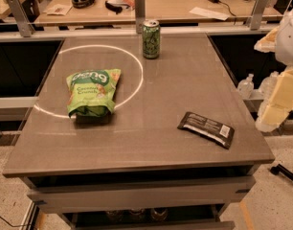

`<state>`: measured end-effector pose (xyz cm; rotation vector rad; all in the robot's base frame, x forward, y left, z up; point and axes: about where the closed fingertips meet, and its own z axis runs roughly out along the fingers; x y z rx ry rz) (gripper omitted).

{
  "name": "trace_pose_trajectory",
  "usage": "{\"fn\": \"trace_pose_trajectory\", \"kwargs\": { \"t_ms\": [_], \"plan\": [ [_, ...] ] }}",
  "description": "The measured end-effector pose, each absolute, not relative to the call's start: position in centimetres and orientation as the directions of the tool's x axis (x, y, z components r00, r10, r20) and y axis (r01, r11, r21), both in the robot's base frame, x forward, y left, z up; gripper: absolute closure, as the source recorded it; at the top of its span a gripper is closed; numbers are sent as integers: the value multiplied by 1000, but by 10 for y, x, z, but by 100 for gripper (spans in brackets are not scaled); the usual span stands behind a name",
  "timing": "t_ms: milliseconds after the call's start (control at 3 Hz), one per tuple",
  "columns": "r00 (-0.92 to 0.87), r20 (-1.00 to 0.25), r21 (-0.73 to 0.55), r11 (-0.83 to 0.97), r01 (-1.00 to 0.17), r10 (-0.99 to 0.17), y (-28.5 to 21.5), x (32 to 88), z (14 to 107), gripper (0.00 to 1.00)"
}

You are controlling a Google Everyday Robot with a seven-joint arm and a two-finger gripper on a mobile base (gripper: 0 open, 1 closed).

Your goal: Pick green rice chip bag

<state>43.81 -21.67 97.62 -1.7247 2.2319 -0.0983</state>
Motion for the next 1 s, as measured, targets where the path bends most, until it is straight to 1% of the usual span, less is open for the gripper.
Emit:
{"fn": "trace_pose_trajectory", "kwargs": {
  "t_ms": [333,667,1000],
  "plan": [
    [-222,-207,-246,270,-931,-953,-217,438,976,0],
    [-269,-276,-226,334,-915,-923,-212,439,978,0],
    [-338,-380,-183,428,-885,-861,-194,442,979,0]
  ]
}}
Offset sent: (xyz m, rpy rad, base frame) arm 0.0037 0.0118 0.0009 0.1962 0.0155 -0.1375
